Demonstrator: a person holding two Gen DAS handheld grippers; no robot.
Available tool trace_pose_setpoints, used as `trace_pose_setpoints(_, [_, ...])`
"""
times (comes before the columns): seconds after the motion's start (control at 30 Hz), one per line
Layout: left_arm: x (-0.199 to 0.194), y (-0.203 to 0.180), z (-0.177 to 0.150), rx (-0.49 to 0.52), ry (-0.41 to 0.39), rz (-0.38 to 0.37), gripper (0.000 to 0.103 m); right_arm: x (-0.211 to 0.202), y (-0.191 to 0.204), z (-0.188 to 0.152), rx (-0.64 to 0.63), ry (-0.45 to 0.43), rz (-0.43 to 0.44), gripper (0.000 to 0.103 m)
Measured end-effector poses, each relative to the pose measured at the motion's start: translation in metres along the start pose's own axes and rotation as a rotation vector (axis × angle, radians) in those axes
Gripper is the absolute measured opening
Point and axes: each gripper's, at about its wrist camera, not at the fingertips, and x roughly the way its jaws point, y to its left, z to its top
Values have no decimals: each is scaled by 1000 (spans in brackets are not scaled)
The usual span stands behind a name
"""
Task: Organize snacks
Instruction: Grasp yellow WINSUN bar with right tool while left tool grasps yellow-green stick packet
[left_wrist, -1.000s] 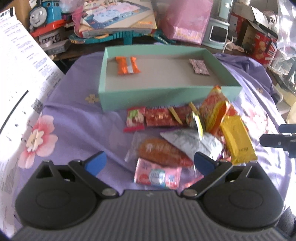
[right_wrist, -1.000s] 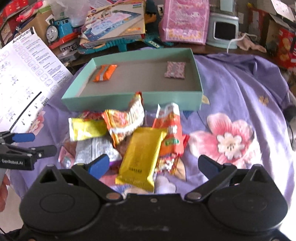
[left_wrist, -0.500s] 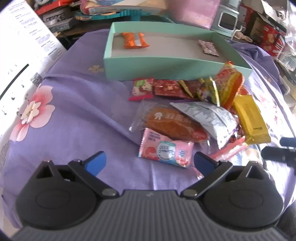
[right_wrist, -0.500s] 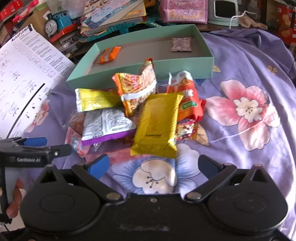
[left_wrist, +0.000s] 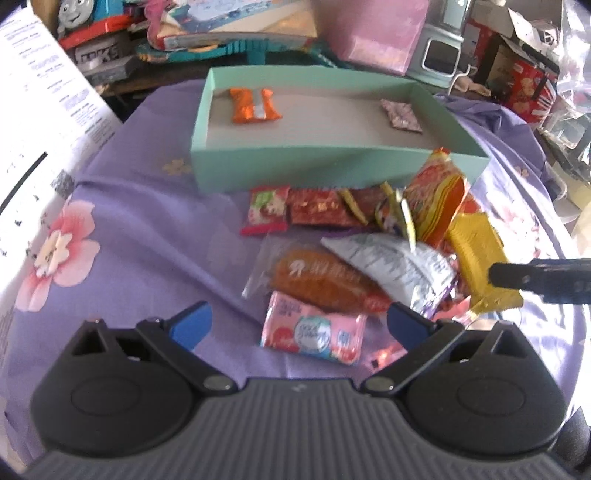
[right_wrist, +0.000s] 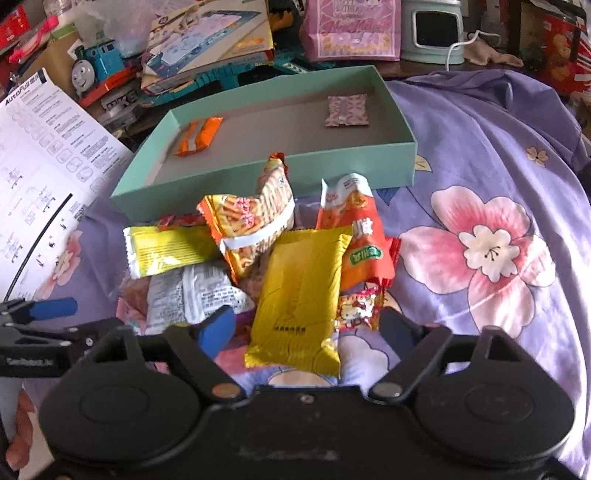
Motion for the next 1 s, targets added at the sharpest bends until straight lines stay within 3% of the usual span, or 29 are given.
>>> trace_pose_setpoints(0.3, [9, -1, 24, -4, -11, -40, 103, 21, 11, 13, -14, 27, 20, 70])
trace_pose_setpoints(0.47, [11, -3, 29, 5, -2, -63, 103, 37, 12, 13, -18, 62, 24, 55])
trace_pose_setpoints(0.57, [11, -8, 31, 26, -4, -65, 103, 41, 8, 10, -7, 64, 40, 53])
trace_pose_setpoints(0.6, [12, -11, 31, 35, 1, -67, 103, 40, 8, 10, -8, 61, 42, 46])
trace_pose_setpoints(0.9, [26, -41, 40, 22, 20, -87, 102, 26, -22, 4, 30, 51, 53, 46])
trace_pose_setpoints(1.0, [30, -52, 48, 54, 12, -79, 91, 23, -28, 0, 39, 58, 52, 46])
